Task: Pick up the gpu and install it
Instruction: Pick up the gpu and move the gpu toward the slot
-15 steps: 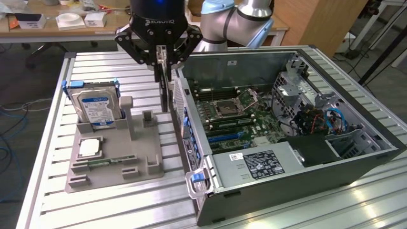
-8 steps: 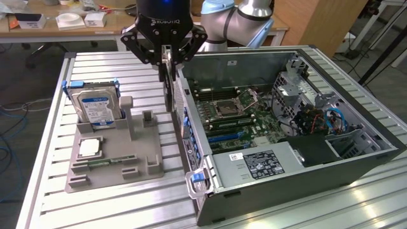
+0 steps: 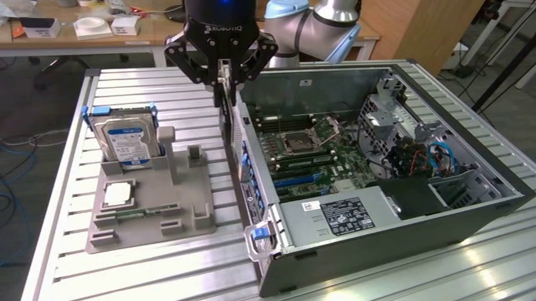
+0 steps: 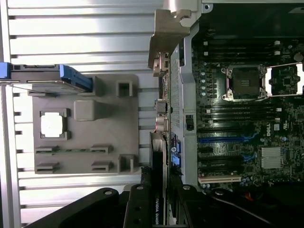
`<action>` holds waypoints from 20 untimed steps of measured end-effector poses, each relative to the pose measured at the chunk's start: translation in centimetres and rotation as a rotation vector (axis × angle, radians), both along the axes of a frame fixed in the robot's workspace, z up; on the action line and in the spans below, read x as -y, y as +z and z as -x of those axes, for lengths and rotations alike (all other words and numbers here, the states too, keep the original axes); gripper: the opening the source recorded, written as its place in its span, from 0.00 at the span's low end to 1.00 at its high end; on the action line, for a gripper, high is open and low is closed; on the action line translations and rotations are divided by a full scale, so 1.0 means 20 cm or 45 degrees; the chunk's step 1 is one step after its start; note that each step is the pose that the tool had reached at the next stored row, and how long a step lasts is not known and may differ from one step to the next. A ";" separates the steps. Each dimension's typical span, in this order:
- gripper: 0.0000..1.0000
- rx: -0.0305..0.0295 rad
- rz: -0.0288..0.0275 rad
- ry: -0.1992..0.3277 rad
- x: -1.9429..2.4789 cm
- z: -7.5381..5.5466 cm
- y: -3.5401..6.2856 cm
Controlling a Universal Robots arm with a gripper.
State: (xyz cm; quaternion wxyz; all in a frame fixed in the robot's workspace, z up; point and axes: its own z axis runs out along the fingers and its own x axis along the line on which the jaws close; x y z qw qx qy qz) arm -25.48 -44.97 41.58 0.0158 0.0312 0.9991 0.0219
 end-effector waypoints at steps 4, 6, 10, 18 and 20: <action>0.26 0.0001 0.0000 0.000 0.000 -0.01 0.000; 0.26 0.0000 0.0000 0.000 0.000 -0.02 0.000; 0.26 0.0000 0.0000 0.000 0.000 -0.03 0.000; 0.26 0.0000 0.0001 0.000 0.000 -0.05 0.000; 0.26 0.0001 0.0000 0.000 0.000 -0.05 0.000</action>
